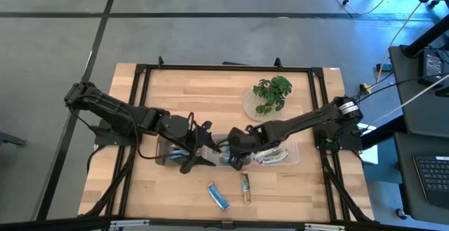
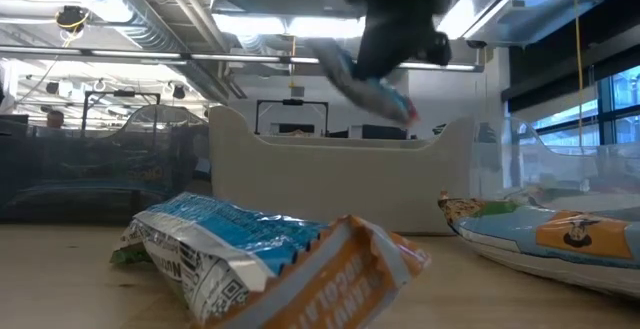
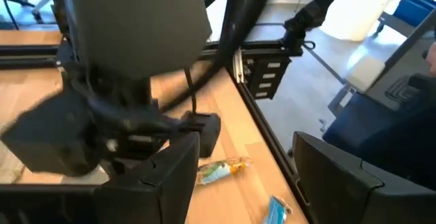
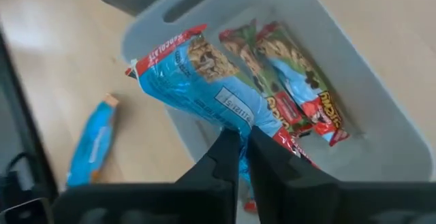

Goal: Pick and place Granola Bars by type
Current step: Put the red granola bar into the gray bin, then put the orange granola bar into the transparent bin

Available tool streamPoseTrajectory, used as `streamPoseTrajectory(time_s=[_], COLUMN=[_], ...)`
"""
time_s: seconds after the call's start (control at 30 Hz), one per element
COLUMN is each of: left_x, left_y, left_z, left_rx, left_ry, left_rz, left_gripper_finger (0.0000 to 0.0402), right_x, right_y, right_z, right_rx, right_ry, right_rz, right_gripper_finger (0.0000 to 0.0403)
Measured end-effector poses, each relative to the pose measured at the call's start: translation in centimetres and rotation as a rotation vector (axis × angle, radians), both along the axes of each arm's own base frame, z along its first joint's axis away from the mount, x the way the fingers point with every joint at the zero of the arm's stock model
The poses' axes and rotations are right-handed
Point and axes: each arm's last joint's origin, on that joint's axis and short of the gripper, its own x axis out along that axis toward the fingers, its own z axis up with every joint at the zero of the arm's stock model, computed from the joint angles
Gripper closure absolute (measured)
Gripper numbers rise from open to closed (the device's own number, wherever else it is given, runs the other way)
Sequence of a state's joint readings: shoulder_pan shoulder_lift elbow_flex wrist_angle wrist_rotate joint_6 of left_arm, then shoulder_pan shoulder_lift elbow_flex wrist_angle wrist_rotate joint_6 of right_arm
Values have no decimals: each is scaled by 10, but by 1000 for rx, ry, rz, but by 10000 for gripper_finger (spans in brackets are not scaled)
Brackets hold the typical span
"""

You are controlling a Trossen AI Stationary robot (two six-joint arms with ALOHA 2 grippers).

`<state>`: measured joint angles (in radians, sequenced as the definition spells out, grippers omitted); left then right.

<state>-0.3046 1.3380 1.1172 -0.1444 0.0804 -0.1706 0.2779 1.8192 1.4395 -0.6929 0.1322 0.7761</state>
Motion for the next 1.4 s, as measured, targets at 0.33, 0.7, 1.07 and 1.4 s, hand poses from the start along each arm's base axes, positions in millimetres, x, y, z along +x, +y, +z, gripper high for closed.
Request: streamPoseTrajectory(time_s=[0.33,0.7,1.07,1.4], left_x=[-2,-2,-7,-7], left_y=[-2,-2,-9,-9], left_z=[-4,-5,-9,-8], left_rx=[13,19,-13,10], left_ry=[46,46,117,97], left_rz=[-8,0,-19,38], left_gripper_finger=[171,171,169,171], right_x=[11,6,-35,-57], right_y=[3,-1,-17,-29], right_z=[-25,-9,101,127], right_rx=[19,59,-91,-161], right_ry=[57,53,-45,-92], right_rz=[60,90,309,575], right_gripper_finger=[352,277,270,270])
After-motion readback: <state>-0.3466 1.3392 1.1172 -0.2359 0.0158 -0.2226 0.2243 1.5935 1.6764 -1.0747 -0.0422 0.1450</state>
